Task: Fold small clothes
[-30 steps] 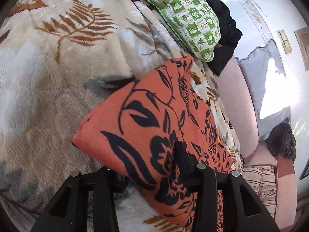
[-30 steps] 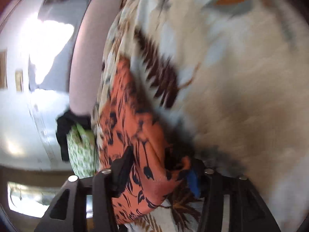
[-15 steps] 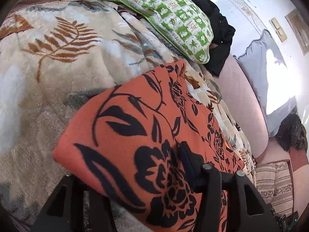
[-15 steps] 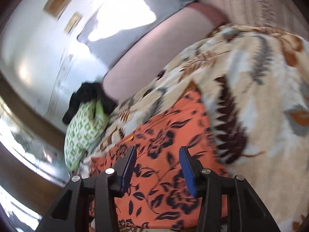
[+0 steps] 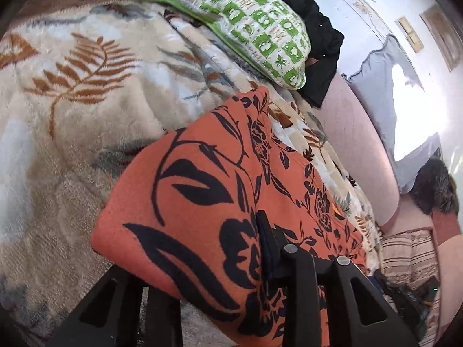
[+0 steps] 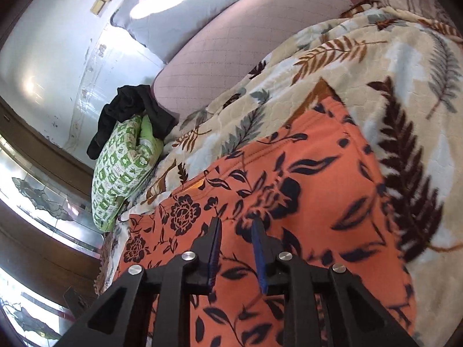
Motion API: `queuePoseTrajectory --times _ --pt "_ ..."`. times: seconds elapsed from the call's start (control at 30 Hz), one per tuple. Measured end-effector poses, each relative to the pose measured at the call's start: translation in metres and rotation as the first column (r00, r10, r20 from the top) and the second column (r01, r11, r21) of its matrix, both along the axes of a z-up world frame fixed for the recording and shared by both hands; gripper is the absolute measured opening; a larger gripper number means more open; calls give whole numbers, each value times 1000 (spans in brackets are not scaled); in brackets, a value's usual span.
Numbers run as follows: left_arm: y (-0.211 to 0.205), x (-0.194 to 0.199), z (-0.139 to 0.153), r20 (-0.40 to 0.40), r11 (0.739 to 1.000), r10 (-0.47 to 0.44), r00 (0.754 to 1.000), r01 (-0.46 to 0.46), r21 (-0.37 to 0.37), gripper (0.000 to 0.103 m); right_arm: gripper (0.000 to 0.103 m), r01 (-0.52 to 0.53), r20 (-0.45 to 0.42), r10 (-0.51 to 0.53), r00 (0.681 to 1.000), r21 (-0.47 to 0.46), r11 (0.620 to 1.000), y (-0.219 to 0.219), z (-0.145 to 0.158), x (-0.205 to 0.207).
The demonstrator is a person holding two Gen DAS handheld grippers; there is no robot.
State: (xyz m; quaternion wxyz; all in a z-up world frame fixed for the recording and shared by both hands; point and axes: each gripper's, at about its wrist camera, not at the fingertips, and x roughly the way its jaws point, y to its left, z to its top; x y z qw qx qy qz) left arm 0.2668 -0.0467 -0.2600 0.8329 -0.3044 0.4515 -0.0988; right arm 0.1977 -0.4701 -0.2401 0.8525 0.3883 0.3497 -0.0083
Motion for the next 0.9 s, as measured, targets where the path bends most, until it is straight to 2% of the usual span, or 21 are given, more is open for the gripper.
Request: queuePoseTrajectory --times 0.07,0.17,0.23,0.33,0.4,0.47,0.5,0.57,0.6,0.63,0.7,0.77,0.87,0.9 --pt "3 3 -4 -26 1000 -3 1000 3 -29 35 23 -21 -47 20 999 -34 999 10 -7 16" --pt "4 7 -5 -38 999 -20 999 18 -37 36 20 -43 -226 30 974 -52 998 16 -44 47" --pt "3 8 -4 -34 999 -26 999 25 -35 36 20 -4 -211 -7 977 -55 998 14 -37 52" --pt "3 8 -5 -36 999 -34 999 33 -29 36 23 -40 -184 13 983 -142 989 28 -13 73" --pt "6 10 -8 -52 998 -35 998 32 -57 36 23 -80 -249 40 968 -152 985 37 -17 101" --pt "9 14 -13 -74 996 -40 996 33 -87 38 22 -90 -329 33 944 -161 983 38 -35 131" --pt "11 15 -15 -85 994 -41 996 32 -103 40 18 -72 -312 3 950 -210 975 35 -37 143" --pt "15 17 -19 -104 989 -38 994 22 -147 41 17 -53 -288 -25 957 -262 964 36 -28 157" --pt "16 17 -19 -109 988 -39 993 21 -155 41 18 -45 -286 -41 957 -286 957 41 -21 161" --pt "17 16 -19 -110 987 -41 993 24 -156 41 23 -55 -265 -26 964 -291 955 48 -13 164" --pt "17 15 -18 -111 987 -43 993 26 -156 41 22 -117 -209 63 976 -259 959 71 2 170" --pt "18 14 -18 -113 987 -46 993 28 -156 40 22 -230 -191 191 963 -213 949 109 11 182" --pt "21 15 -20 -123 983 -49 991 26 -182 34 22 -385 -214 355 910 -121 915 166 8 209" --pt "23 15 -21 -124 980 -50 991 24 -195 33 22 -440 -234 415 879 -65 895 185 1 222"
